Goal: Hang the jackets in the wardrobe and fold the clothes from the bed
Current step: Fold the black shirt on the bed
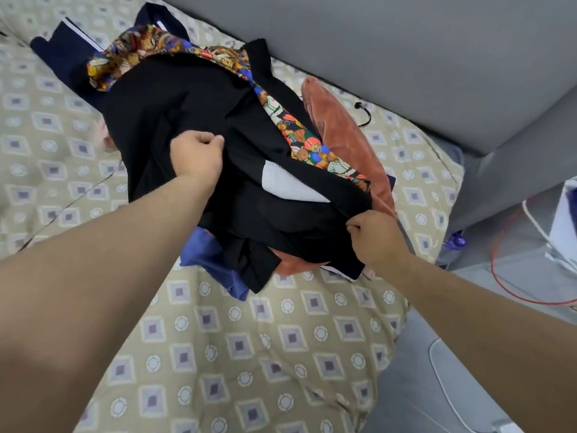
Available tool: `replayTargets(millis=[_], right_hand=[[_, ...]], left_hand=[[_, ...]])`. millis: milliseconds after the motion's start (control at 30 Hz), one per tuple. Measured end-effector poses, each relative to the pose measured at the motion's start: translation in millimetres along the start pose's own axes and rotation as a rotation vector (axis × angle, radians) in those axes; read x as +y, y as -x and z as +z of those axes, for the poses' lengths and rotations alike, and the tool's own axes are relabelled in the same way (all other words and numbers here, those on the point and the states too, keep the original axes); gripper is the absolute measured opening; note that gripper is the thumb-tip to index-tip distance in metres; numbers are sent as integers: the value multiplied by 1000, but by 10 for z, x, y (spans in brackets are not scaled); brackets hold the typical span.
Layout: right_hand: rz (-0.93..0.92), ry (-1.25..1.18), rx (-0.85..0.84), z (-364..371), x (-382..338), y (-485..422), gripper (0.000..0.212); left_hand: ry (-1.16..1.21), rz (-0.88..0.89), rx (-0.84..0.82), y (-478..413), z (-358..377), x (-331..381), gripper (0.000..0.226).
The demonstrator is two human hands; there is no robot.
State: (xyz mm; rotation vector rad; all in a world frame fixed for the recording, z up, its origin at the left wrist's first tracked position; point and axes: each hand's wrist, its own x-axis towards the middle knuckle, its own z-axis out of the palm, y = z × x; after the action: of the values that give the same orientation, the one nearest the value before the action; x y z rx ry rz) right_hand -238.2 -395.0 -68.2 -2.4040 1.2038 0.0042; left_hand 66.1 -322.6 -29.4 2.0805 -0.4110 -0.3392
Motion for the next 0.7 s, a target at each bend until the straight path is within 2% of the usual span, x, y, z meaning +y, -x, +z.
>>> replayTargets(millis=[67, 133, 200, 267, 300, 400, 467, 567, 633, 700], right_hand=[[18, -40, 59, 2, 16, 35, 22], [23, -116, 127, -49, -10, 84, 17], [55, -257, 145, -125, -80, 147, 8], [117, -380, 119, -158, -129, 178, 27], [139, -414, 102, -156, -150, 188, 29], [84, -386, 11, -109, -213, 268, 3], [28, -335, -56, -70, -245, 391, 15], [-36, -281, -82, 11, -253, 663, 37], [-66, -215, -101, 91, -259, 869, 40], [-89, -122, -113, 190, -256, 1087, 33]], left_hand=[[201, -100, 104, 28, -43, 66, 16], [299, -219, 113, 38, -80, 71, 24], [254, -309, 6, 76, -133, 43, 19], [79, -308, -112, 159, -240, -70, 14], [-29, -268, -161, 219, -304, -148, 15], [-250, -73, -280, 472, -489, -380, 11], [-398, 78, -393, 684, -635, -488, 17], [-593, 203, -476, 907, -860, -753, 15], [-711, 268, -474, 1071, -984, -931, 16], [-752, 348, -436, 1259, -1071, -1051, 30]])
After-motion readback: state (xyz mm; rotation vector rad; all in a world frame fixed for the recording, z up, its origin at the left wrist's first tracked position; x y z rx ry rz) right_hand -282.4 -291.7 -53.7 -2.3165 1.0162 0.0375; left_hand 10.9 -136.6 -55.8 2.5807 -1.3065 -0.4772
